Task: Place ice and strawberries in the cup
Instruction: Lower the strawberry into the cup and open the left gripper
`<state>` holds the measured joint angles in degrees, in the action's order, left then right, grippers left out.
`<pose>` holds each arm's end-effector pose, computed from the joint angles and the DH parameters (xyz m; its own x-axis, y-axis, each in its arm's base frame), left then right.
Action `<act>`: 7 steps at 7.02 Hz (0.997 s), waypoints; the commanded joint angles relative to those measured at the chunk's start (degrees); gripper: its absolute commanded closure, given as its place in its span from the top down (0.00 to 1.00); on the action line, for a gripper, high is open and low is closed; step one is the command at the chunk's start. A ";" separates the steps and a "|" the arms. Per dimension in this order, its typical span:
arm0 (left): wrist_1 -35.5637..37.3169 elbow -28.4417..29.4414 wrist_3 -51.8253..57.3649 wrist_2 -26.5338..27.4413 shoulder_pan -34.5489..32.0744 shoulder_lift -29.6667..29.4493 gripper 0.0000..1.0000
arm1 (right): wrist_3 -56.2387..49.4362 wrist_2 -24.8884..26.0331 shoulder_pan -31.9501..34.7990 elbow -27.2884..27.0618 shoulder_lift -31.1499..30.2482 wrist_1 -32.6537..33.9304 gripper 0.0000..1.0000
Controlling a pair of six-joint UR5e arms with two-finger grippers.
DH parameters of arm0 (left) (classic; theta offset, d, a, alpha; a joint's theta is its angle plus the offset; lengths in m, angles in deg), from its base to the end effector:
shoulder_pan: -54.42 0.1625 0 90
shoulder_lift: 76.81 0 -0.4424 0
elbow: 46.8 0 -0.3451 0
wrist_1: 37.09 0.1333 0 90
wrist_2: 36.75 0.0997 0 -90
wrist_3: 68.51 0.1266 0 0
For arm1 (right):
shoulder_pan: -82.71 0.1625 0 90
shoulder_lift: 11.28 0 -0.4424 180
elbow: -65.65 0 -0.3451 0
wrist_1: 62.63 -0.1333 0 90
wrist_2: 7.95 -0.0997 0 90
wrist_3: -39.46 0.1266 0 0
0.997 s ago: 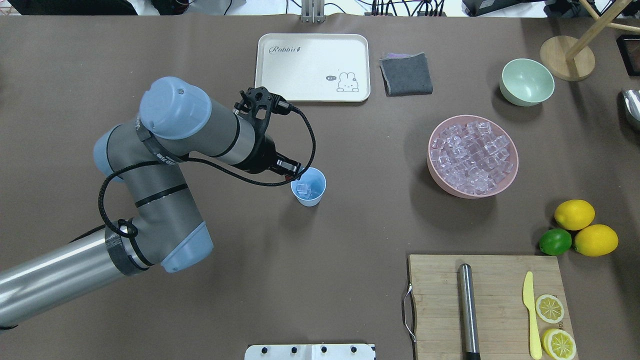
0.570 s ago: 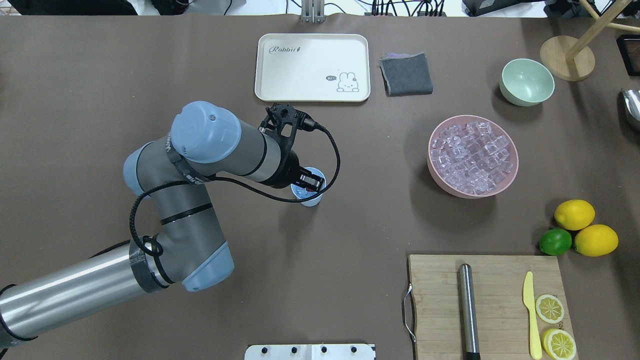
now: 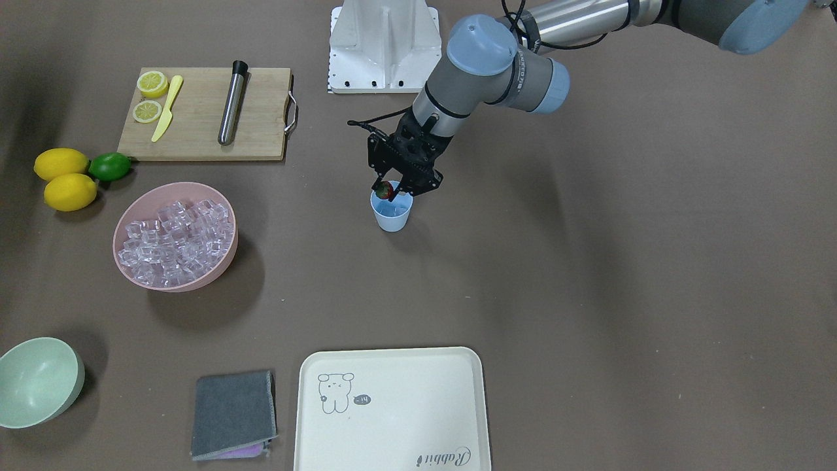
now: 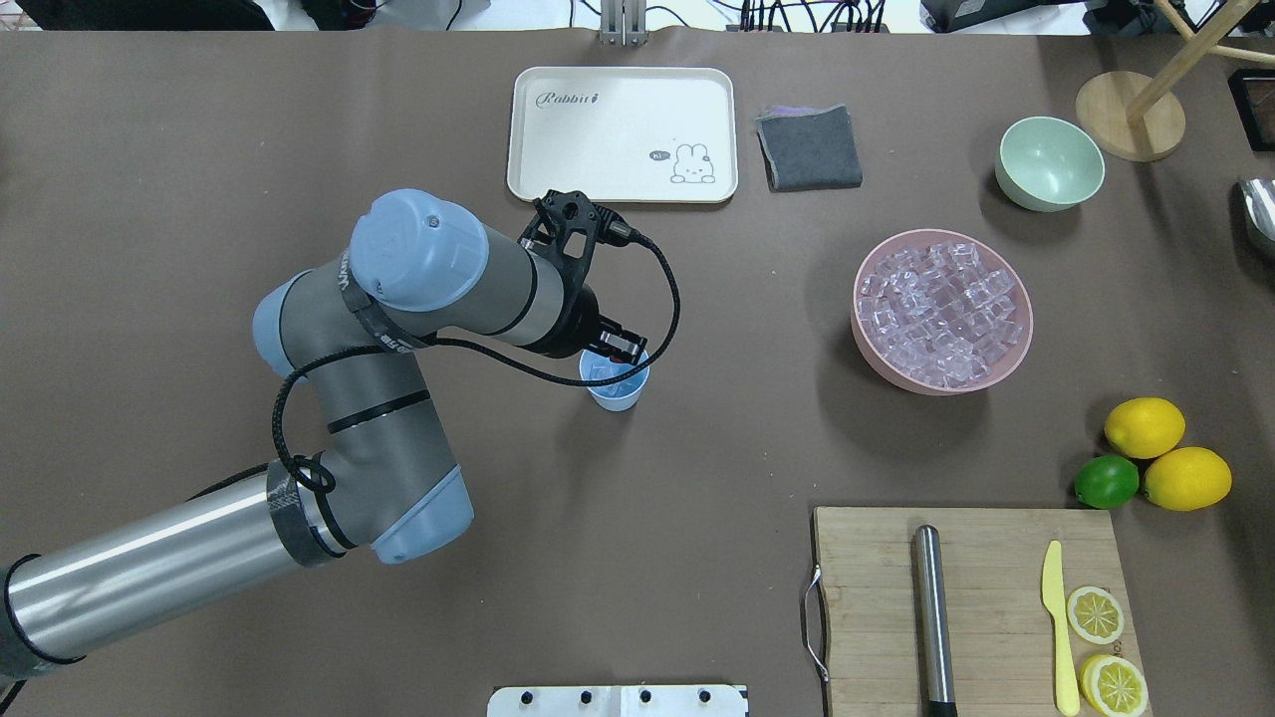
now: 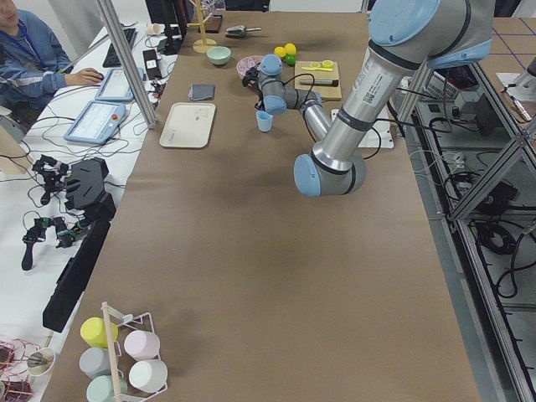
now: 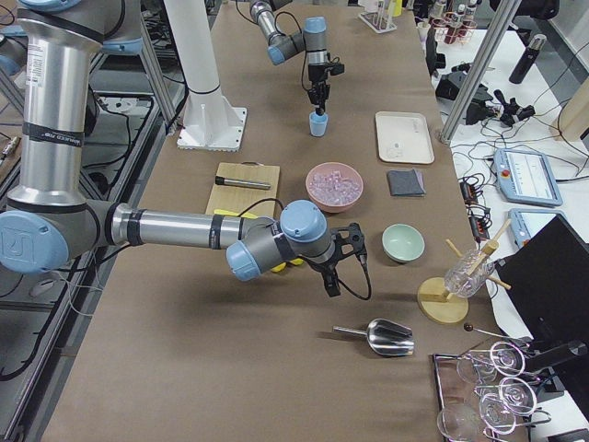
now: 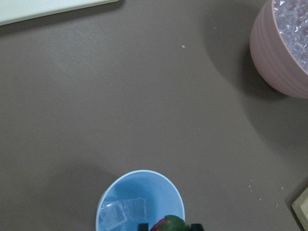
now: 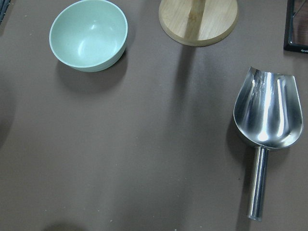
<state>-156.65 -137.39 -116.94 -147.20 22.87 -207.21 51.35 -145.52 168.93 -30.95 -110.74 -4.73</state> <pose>0.5433 -0.4381 0.2185 0.3513 0.5138 -0.7826 -0.0315 0.8420 0.5386 0.0134 -0.4024 0.6419 0.6474 -0.2162 0.7309 -0.0775 0.9353 0.3453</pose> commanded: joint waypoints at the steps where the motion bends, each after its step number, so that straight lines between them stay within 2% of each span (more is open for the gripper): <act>1: 0.03 0.41 0.97 -0.12 -1.14 0.14 0.00 | -0.11 -0.07 0.00 0.01 -0.04 -0.07 1.00; 2: -0.06 0.41 0.36 -0.12 -0.79 0.40 0.00 | -0.12 -0.07 0.00 -0.08 0.05 -0.07 1.00; 3: -0.14 0.24 -0.43 -0.12 -0.44 0.41 0.33 | -0.12 0.02 0.00 -0.08 0.31 -0.07 1.00; 4: -0.23 -0.20 -0.61 -0.21 -0.44 0.49 0.96 | -0.20 0.02 0.00 0.01 0.49 -0.07 1.00; 7: 0.20 -5.12 -0.70 -0.30 -0.44 4.62 0.97 | -0.38 -0.07 0.00 -0.08 0.32 -0.07 1.00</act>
<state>-156.67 -141.13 -117.56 -147.50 22.42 -203.76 51.07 -145.56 168.93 -30.99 -110.29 -4.79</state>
